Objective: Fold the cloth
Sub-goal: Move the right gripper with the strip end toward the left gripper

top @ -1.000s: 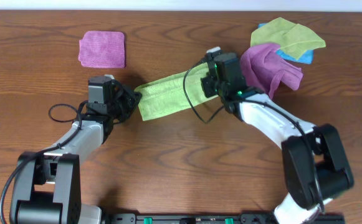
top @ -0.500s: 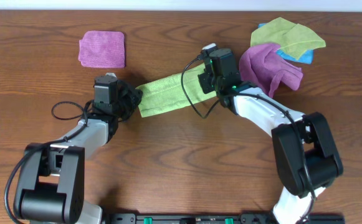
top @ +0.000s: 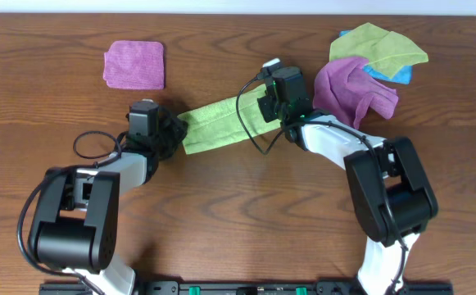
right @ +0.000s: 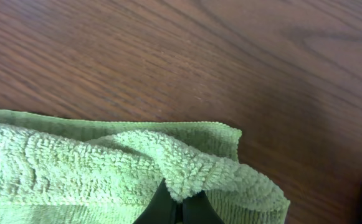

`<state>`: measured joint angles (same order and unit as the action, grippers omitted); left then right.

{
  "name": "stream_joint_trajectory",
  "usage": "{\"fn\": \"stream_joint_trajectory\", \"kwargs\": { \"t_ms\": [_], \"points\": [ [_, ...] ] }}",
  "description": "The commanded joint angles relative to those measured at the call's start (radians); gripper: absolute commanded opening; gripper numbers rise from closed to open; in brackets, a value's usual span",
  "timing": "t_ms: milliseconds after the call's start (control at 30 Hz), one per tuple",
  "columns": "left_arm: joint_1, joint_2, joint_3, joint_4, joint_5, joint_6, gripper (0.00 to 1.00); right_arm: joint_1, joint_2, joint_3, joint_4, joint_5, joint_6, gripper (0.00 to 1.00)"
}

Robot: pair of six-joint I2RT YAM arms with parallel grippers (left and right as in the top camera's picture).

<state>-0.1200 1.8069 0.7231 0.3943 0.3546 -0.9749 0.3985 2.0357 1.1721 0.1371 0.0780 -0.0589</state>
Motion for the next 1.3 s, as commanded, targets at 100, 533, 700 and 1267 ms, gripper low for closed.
{"fn": "stream_joint_trajectory", "kwargs": {
  "t_ms": [100,533,700,1267],
  "points": [
    [0.001,0.045,0.053,0.007,-0.031,0.037,0.06,-0.014,0.055,0.018,0.033,0.027,-0.010,0.01],
    [0.001,0.054,0.065,-0.008,-0.067,0.055,0.06,-0.014,0.093,0.019,0.099,0.031,-0.037,0.01],
    [0.001,0.054,0.065,-0.023,-0.066,0.055,0.38,-0.011,0.090,0.019,0.089,0.031,-0.036,0.40],
    [0.051,-0.130,0.065,-0.151,0.032,0.066,0.95,-0.005,-0.309,0.019,-0.277,0.030,0.049,0.86]
  ]
}}
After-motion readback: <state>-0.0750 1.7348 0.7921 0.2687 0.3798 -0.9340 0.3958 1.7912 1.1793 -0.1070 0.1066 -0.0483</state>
